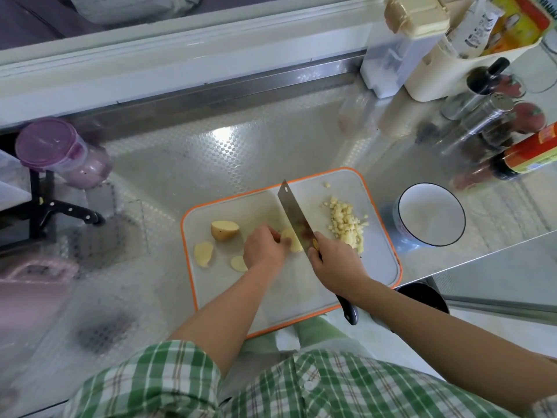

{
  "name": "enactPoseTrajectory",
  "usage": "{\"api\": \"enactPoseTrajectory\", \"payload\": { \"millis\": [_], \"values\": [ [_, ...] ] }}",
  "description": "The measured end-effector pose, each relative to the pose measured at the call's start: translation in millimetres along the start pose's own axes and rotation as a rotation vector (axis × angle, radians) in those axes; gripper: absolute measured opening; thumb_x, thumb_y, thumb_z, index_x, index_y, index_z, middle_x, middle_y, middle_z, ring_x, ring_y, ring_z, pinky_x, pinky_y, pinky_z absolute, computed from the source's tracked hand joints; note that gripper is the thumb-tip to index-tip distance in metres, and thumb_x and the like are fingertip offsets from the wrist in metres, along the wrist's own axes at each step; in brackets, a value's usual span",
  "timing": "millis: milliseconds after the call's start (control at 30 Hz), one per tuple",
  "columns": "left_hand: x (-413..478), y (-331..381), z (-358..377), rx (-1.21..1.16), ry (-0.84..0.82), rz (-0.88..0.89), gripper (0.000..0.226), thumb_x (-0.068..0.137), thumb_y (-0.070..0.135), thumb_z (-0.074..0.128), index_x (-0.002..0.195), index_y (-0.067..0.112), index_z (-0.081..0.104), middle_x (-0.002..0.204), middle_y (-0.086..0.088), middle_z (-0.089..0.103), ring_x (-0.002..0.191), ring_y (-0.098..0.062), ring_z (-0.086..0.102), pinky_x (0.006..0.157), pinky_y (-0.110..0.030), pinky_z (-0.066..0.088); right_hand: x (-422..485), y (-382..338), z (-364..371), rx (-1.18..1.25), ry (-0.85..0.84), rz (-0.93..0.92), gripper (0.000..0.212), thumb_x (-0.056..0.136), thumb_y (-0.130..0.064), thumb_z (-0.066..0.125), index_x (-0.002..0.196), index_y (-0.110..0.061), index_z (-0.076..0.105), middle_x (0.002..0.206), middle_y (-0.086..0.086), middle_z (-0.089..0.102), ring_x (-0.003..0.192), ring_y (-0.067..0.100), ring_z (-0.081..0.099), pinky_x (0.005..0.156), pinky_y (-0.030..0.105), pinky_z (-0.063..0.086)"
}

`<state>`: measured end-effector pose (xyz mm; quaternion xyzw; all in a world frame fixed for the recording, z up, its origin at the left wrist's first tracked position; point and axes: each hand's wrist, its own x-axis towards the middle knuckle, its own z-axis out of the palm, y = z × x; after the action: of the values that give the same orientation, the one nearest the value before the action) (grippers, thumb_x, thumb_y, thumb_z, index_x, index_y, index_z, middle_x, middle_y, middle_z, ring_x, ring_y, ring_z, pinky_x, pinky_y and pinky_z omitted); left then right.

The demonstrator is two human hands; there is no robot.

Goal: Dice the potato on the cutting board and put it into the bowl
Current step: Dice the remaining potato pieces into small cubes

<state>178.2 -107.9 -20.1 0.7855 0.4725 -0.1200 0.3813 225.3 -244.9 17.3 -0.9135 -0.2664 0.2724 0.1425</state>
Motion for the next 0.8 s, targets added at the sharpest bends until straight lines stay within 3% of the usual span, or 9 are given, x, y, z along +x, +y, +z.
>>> {"api": "enactPoseTrajectory", "payload": {
  "millis": [233,500,800],
  "values": [
    [0,2,-1,0.023,-0.002,0.004,0.019,0.083,0.034,0.070,0.090,0.019,0.060,0.101,-0.002,0.067,0.100,-0.026,0.060,0.073,-0.030,0.041,1,-4,5,0.022,-0.025,0.029,0.019,0.096,-0.021,0.042,0.080,-0.012,0.038,0.061,0.005,0.044,0.054,0.024,0.042,0.045,0.030,0.027],
    [4,3,-2,0.033,-0.029,-0.019,0.020,0.083,0.033,0.072,0.090,0.018,0.061,0.101,-0.004,0.068,0.101,-0.026,0.061,0.073,-0.029,0.041,1,-6,18,-0.046,0.001,0.043,0.016,0.099,-0.023,0.040,0.088,-0.011,0.040,0.060,0.002,0.040,0.060,0.029,0.043,0.055,0.033,0.032],
    [8,-1,1,0.009,-0.038,-0.034,0.014,0.079,0.032,0.072,0.080,0.019,0.066,0.084,-0.003,0.072,0.091,-0.023,0.065,0.072,-0.031,0.048,5,-8,0,0.080,0.058,0.002,0.020,0.098,-0.024,0.043,0.079,-0.016,0.041,0.060,0.005,0.048,0.057,0.027,0.049,0.048,0.031,0.030]
  ]
}}
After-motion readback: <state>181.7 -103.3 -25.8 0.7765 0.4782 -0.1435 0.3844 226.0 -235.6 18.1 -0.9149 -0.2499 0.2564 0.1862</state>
